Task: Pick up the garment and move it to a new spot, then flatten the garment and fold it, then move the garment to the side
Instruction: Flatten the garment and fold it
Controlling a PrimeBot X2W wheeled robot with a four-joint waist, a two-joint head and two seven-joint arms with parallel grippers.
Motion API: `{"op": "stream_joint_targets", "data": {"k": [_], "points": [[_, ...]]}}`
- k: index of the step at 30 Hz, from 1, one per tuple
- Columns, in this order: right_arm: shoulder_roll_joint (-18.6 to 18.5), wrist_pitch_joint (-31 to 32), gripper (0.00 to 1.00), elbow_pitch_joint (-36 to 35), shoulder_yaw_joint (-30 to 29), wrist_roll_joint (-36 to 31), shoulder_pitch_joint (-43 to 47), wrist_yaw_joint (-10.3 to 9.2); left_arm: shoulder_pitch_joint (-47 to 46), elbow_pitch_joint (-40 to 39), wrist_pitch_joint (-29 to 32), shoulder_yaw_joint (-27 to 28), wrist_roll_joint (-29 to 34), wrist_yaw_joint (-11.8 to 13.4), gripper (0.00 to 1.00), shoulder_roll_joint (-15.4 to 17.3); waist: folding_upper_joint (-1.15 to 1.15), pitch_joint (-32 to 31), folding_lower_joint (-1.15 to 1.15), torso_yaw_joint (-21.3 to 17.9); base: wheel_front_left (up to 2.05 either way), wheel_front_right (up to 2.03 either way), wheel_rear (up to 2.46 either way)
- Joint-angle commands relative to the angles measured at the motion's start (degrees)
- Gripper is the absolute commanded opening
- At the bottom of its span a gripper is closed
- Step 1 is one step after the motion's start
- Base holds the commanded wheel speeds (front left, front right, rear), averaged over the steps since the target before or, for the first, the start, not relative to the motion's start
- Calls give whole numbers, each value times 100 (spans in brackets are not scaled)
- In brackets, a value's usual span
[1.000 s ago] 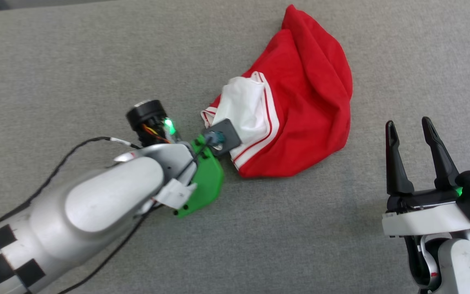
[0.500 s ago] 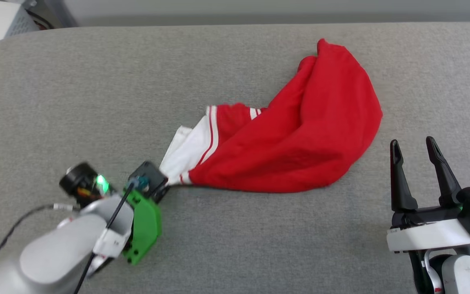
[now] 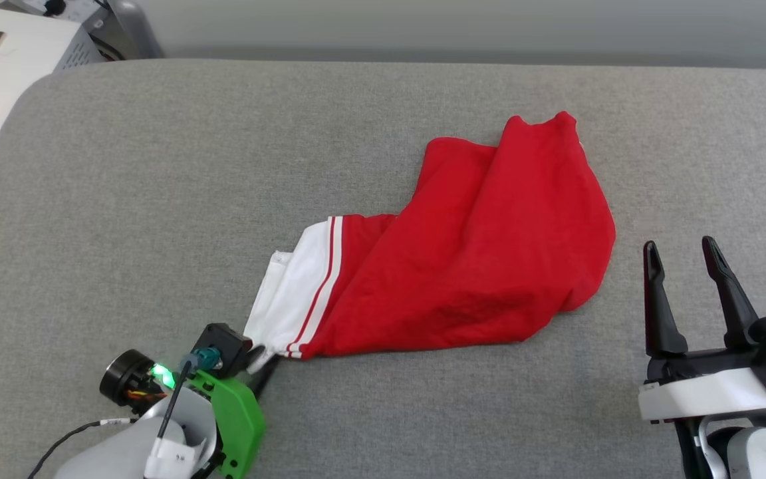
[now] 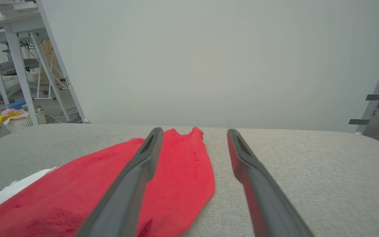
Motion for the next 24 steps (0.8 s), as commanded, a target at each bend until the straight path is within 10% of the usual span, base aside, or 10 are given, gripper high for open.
{"op": "stream_joint_targets", "data": {"k": [1,14,24], "points": [[-9,-13,100,-4,-59,-68,62,-4,98,-16,-257,81,82,160,100,-93,0,-133,0,62,0,0,0],[-157,-13,100,-311,-615,-554,-494,-4,579,-1253,-1214,1859,1213,1859,100,-456,0,-377,0,293,0,0,0],[-1415,-13,100,388,-175,-206,-2032,-4,1669,-1850,-1216,3725,2561,2190,100,-1243,0,112,0,539,0,0,0]]}}
